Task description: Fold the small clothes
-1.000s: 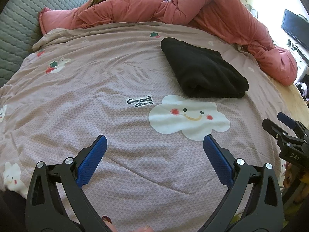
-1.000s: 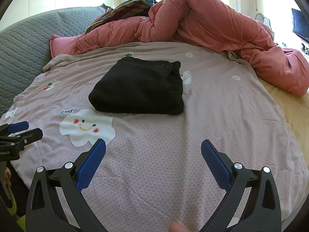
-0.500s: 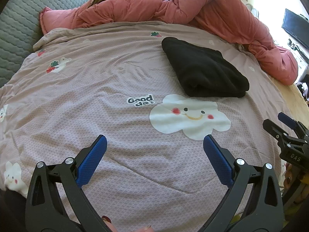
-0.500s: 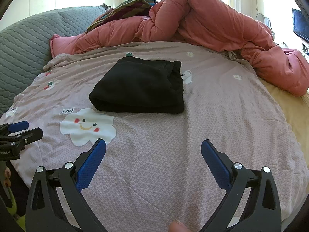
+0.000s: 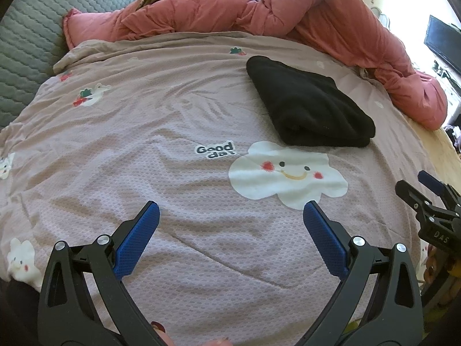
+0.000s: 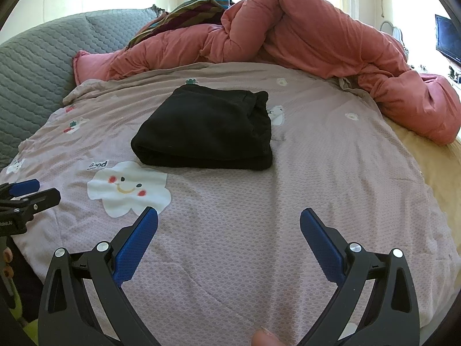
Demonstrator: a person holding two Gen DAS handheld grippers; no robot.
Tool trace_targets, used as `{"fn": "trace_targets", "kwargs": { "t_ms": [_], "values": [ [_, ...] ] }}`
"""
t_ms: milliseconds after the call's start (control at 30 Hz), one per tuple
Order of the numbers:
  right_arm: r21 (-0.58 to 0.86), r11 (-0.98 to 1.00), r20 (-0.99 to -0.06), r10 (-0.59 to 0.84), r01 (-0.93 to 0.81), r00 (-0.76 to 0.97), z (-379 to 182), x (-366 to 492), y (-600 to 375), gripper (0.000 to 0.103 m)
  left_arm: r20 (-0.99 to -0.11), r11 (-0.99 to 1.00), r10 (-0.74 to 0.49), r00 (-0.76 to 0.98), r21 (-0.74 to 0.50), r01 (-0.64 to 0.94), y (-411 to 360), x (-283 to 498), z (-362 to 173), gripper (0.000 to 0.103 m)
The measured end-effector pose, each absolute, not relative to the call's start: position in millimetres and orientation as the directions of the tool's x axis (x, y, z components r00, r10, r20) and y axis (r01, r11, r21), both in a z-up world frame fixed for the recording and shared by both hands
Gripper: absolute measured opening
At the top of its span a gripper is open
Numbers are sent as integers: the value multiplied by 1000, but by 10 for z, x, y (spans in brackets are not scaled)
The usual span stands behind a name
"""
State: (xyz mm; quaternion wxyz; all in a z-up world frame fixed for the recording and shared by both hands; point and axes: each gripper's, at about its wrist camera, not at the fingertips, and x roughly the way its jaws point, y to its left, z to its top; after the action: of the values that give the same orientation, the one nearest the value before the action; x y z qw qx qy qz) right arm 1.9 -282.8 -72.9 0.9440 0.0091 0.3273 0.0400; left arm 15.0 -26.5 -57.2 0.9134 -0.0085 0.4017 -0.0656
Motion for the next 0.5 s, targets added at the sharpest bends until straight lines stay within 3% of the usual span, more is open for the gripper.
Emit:
{"fn": "trace_targets", "kwargs": {
  "t_ms": [233,333,500],
  "values": [
    [52,998,-635,14,25,772,-757,51,-3064,98,-750,997,-78,657,-49,62,-189,213,-596,93],
    [29,987,-640,-106,161,761,-755,23,-3388,98,-748,997,-76,659,-58,49,-109,247,-596,93],
    [63,847,-656,-363,527,662,-806,-250,-4438,98,-745,994,-61,664,-104,-25,347,453,-573,93]
  ]
}}
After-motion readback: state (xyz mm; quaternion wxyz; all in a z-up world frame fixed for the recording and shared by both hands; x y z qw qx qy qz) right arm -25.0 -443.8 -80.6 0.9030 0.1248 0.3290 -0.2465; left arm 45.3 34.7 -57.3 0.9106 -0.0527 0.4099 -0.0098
